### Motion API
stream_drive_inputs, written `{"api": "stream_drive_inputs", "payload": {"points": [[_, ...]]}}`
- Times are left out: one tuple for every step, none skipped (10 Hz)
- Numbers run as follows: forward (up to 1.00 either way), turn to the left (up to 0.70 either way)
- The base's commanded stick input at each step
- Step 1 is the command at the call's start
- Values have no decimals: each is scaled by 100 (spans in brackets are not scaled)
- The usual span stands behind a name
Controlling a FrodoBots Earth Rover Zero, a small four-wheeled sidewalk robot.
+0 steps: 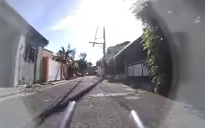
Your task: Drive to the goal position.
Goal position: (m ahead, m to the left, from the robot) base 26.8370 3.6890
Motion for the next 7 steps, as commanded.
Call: {"api": "stream_drive_inputs", "payload": {"points": [[0,15],[0,13],[0,17],[0,8],[0,5],[0,14],[0,11]]}}
